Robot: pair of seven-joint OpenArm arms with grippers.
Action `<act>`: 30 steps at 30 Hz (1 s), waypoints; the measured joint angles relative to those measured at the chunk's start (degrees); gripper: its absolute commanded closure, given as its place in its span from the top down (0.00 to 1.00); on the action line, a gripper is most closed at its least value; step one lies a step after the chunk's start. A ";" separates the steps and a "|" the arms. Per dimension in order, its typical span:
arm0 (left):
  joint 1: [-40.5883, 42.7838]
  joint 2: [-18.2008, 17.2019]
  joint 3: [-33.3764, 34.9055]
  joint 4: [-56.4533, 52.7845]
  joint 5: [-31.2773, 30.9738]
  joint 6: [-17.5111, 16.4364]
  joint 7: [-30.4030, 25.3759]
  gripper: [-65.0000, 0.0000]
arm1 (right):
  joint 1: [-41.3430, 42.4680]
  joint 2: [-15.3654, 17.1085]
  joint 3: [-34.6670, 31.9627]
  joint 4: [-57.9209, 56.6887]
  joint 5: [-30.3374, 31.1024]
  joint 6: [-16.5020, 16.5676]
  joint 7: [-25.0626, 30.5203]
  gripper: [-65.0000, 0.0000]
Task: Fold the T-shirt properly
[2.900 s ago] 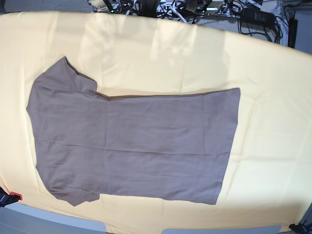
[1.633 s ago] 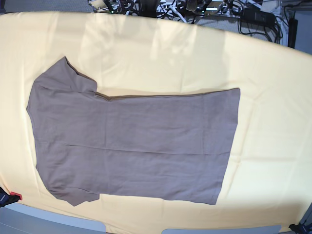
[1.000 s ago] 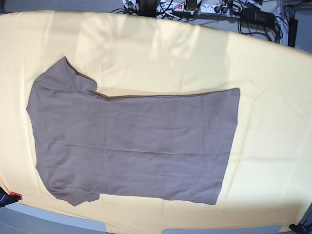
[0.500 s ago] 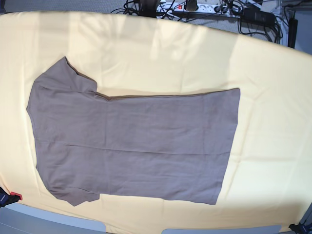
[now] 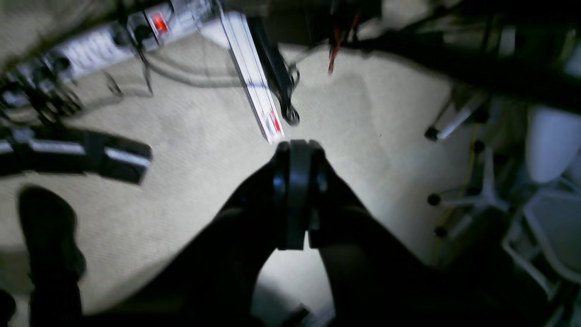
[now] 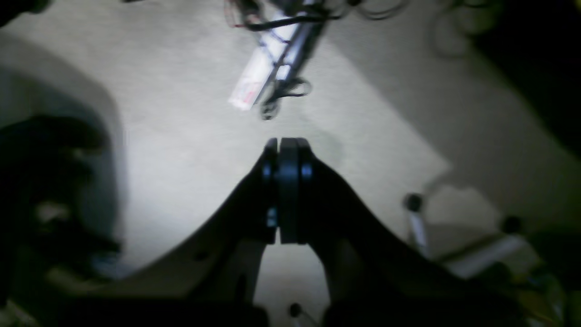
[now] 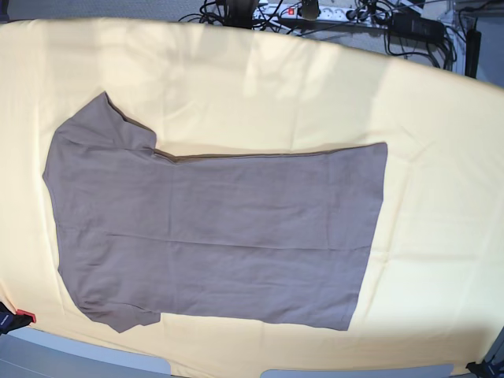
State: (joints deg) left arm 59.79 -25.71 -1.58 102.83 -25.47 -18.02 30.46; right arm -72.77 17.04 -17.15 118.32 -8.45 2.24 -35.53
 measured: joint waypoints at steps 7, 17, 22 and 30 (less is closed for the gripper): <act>3.08 0.00 -9.99 11.54 -0.28 -0.04 0.90 0.00 | -0.90 2.97 0.09 11.43 -13.27 -11.69 -2.29 0.00; 2.62 0.02 -18.91 22.03 -0.63 -0.28 1.03 0.00 | -1.07 2.99 0.00 15.91 -30.51 -19.63 -2.14 0.00; -3.93 -0.04 -20.98 23.71 -0.26 -0.26 0.85 0.00 | 3.17 6.36 1.07 15.80 -33.22 -20.26 -2.71 0.00; -13.18 -6.93 -20.94 23.67 1.46 -3.02 0.90 0.00 | 14.80 11.58 5.57 15.80 -31.69 -15.08 -0.04 0.00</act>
State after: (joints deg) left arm 46.61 -32.64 -22.52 126.50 -24.01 -21.04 31.35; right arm -57.98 28.62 -11.57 134.13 -40.14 -12.84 -35.57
